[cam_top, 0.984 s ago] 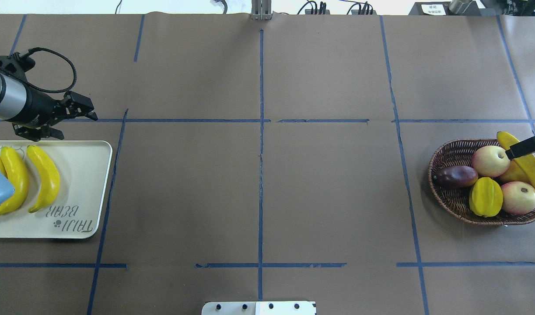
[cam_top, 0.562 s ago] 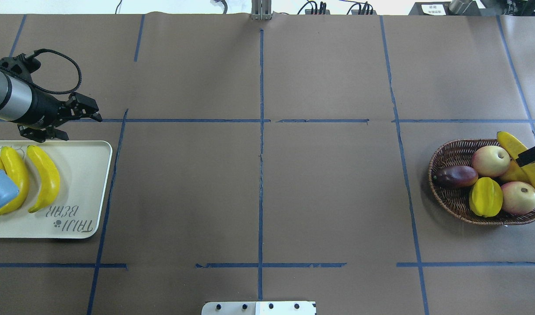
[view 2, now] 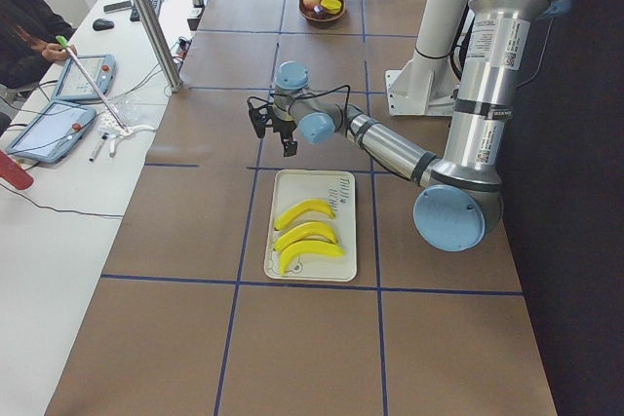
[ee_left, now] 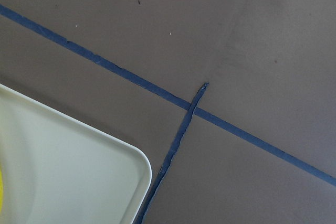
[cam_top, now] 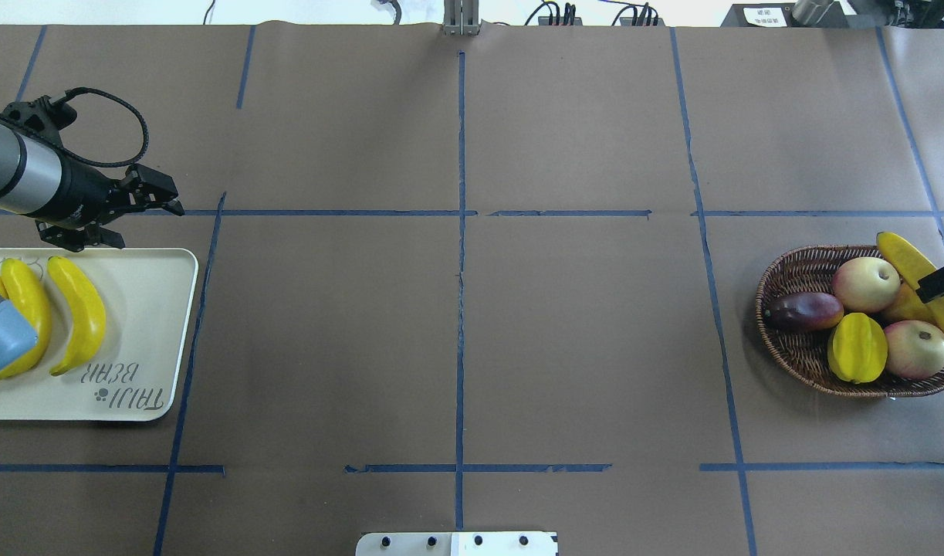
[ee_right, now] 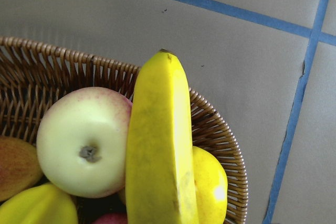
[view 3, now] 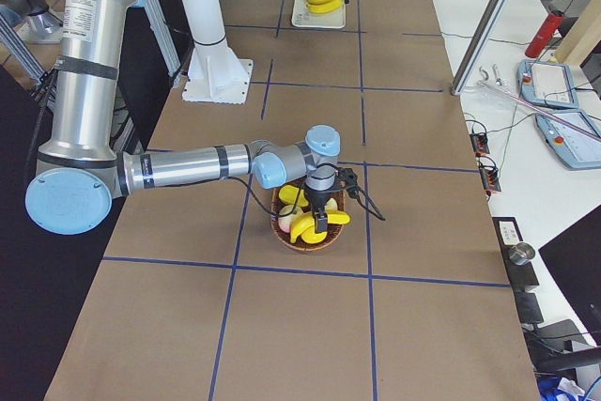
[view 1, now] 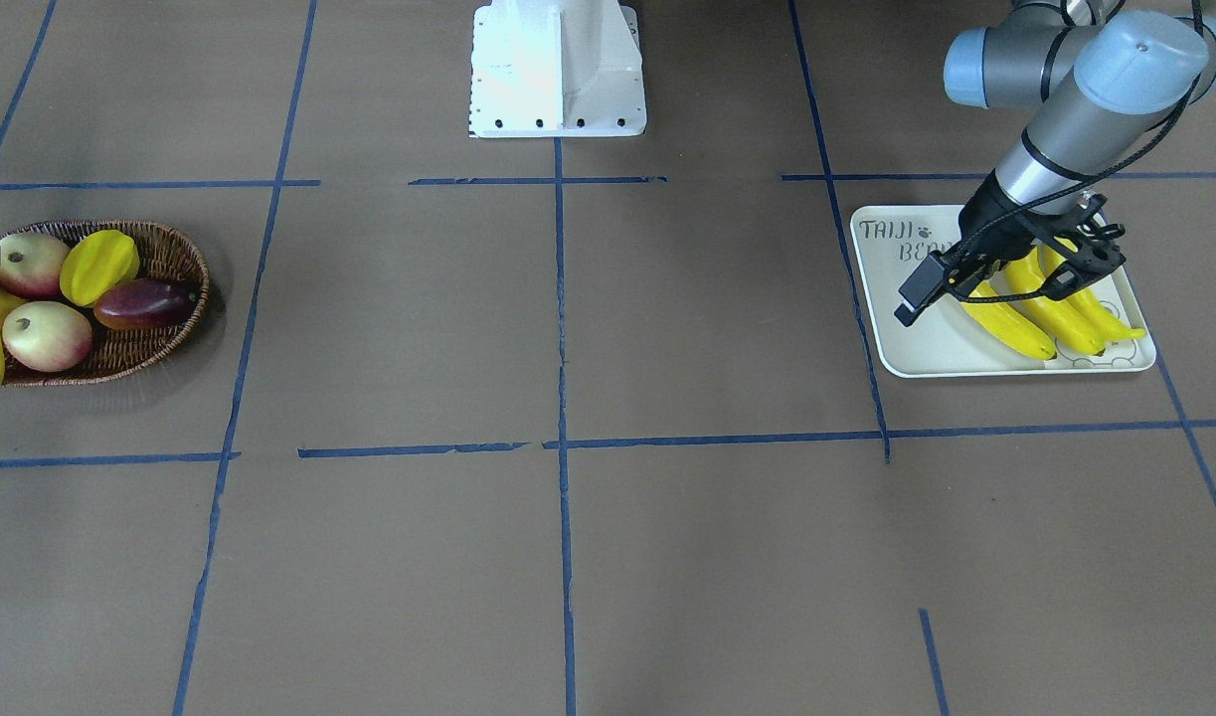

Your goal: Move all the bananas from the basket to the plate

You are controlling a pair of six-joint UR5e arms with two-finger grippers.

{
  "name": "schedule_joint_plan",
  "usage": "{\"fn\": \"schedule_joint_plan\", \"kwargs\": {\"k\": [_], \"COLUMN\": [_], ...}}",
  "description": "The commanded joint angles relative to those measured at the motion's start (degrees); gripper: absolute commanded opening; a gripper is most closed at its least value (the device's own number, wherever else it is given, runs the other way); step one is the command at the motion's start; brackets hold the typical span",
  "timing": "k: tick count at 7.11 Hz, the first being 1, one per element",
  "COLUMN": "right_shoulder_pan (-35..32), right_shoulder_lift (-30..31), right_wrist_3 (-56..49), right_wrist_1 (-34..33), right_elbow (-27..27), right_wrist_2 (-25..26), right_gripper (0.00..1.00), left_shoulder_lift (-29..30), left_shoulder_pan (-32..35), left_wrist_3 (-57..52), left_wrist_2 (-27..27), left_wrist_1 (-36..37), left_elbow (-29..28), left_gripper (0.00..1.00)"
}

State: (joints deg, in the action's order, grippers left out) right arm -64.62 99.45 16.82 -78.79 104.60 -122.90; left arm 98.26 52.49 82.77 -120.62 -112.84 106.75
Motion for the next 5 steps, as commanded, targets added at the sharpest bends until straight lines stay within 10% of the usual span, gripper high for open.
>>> {"fn": "schedule_joint_plan", "kwargs": {"k": [1,5], "right_shoulder_pan": [0.3,1.4], "right_shoulder_lift": [0.0,0.0], "right_wrist_3": [0.0,0.0], "right_wrist_1": [0.0,-0.2], "right_elbow": [-0.4,-0.4], "right_wrist_2": [-0.2,-0.5], "right_gripper": [1.00,0.93], "left_shoulder_lift": [0.2,0.3], "left_shoulder_pan": [0.0,0.1], "left_wrist_3": [-0.1,-0.1], "left_wrist_2": [0.1,0.0], "left_wrist_1": [0.0,0.1], "left_elbow": [0.1,0.2], "left_gripper": [1.00,1.00]}}
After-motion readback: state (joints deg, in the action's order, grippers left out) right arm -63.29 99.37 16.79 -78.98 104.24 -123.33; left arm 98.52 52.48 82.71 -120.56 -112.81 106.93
